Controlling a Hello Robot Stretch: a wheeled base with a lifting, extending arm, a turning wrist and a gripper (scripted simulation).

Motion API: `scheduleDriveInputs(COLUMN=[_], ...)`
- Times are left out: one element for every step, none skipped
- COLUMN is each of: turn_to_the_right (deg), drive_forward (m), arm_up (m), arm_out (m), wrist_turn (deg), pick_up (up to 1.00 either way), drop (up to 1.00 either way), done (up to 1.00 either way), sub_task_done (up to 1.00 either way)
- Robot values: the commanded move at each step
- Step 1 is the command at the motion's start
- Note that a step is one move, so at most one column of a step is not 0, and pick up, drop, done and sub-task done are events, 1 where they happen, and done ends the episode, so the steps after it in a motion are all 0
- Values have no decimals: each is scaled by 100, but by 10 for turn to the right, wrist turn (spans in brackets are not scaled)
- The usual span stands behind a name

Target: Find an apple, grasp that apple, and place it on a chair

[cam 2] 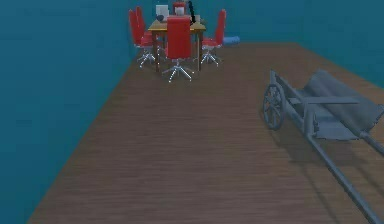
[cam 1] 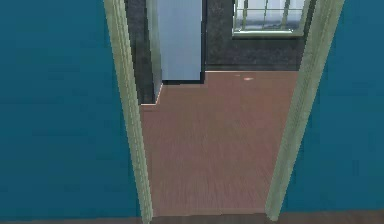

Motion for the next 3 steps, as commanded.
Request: scheduleDriveInputs(turn_to_the_right=[30,150,0], drive_forward=[0,0,80], arm_up=[0,0,0], arm_out=[0,0,0], wrist_turn=[0,0,0], pick_up=[0,0,0], drop=[0,0,0], done=[0,0,0], sub_task_done=[0,0,0])
